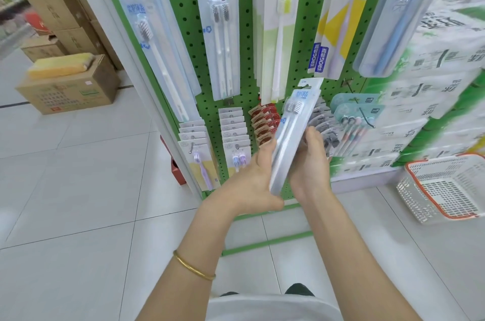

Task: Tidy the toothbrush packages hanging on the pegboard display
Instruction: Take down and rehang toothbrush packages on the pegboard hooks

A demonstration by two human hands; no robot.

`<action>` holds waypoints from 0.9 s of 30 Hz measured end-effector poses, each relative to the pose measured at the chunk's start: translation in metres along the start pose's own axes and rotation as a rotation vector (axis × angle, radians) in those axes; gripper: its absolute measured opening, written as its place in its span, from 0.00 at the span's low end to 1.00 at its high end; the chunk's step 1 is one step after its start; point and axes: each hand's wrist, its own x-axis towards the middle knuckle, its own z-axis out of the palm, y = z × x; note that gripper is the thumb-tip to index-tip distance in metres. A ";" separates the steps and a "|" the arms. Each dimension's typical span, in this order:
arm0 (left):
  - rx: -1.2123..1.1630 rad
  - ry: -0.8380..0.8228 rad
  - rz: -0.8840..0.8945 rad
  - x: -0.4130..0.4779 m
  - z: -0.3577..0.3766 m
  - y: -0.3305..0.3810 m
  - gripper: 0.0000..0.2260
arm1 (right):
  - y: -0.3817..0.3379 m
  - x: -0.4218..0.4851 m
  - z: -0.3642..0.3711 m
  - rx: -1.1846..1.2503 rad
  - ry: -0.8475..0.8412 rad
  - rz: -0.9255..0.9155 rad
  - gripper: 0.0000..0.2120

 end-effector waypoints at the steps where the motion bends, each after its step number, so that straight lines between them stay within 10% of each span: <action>1: -0.045 -0.023 -0.008 0.000 -0.001 0.002 0.46 | 0.000 0.000 0.000 -0.050 -0.003 -0.019 0.09; 19: -0.427 0.222 -0.003 0.015 -0.005 0.003 0.09 | -0.017 0.010 -0.011 -0.306 0.012 -0.105 0.10; 27: -0.549 0.375 -0.005 0.019 -0.028 0.014 0.13 | -0.023 0.003 -0.006 -0.330 -0.176 -0.093 0.09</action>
